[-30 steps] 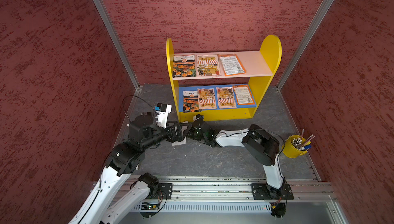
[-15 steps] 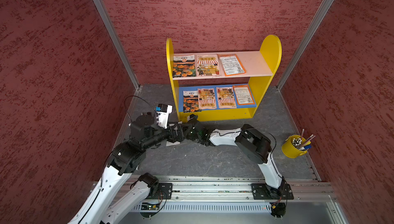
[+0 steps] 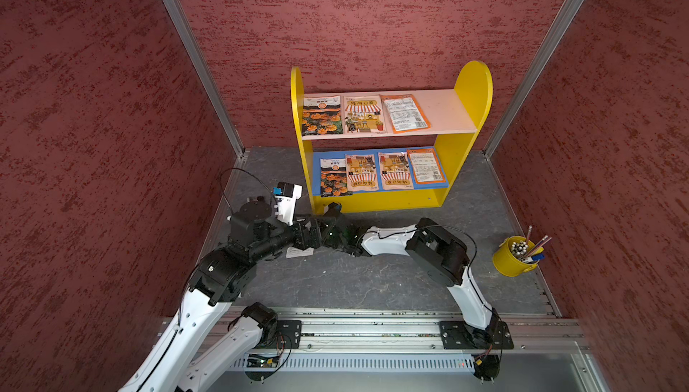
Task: Take the seed bag off the shelf
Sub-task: Place the seed packet at the center of the board, then pick up the seed packet from the shelf.
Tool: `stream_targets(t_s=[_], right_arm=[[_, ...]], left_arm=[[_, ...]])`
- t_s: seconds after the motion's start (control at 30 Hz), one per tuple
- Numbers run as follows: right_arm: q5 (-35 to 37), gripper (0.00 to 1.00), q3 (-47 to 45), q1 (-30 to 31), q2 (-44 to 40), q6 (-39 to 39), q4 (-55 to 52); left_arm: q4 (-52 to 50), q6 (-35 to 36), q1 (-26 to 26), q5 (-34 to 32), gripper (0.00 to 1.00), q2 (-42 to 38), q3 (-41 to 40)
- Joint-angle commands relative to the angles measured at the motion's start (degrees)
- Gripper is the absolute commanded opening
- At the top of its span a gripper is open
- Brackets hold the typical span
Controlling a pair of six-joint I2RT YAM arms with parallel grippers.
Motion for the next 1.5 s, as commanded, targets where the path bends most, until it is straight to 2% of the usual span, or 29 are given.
stream_targets(t_s=[0.0, 0.27, 0.47, 0.6, 0.67, 0.87, 1.0, 1.07, 1.2, 1.47], right_arm=[[3.20, 0.37, 0.44, 0.40, -0.66, -0.69, -2.92], [7.67, 0.61, -2.17, -0.12, -7.26, -6.30, -9.38], [4.07, 0.79, -9.80, -0.98, -21.69, -16.50, -8.10], [2.69, 0.91, -10.90, -1.44, -31.62, -25.76, -16.03], [3.50, 0.98, -8.84, -1.43, -36.06, -31.12, -23.63], [9.94, 0.98, 0.88, -1.58, -46.67, -44.47, -44.68], [17.75, 0.99, 11.99, -1.52, -48.48, -51.42, -56.41], [21.76, 0.98, 18.23, -2.03, -47.66, -54.93, -60.91], [24.85, 0.97, 29.39, -4.82, -44.03, -59.58, -65.40], [23.55, 0.90, 55.03, -13.06, -29.27, -65.77, -72.67]], left_arm=[[0.98, 0.30, 0.18, -0.71, 1.00, -0.48, -0.61], [0.99, 0.29, 0.20, -1.08, 1.00, -0.52, 0.41], [0.79, 1.27, 0.26, -0.19, 1.00, -0.54, 2.14], [2.51, 1.92, 0.20, 1.19, 1.00, 0.05, 2.13], [3.54, 1.57, 0.22, 1.63, 1.00, 0.60, 2.11], [5.23, 1.57, 0.08, 2.96, 1.00, 1.77, 2.93], [7.00, 1.18, -0.08, 4.20, 1.00, 2.94, 3.04], [7.98, 1.12, -0.60, 4.50, 1.00, 3.64, 2.89], [9.74, 1.74, -2.90, 3.59, 1.00, 4.96, 2.54], [11.00, 2.63, -7.83, 0.35, 1.00, 6.39, 2.86]])
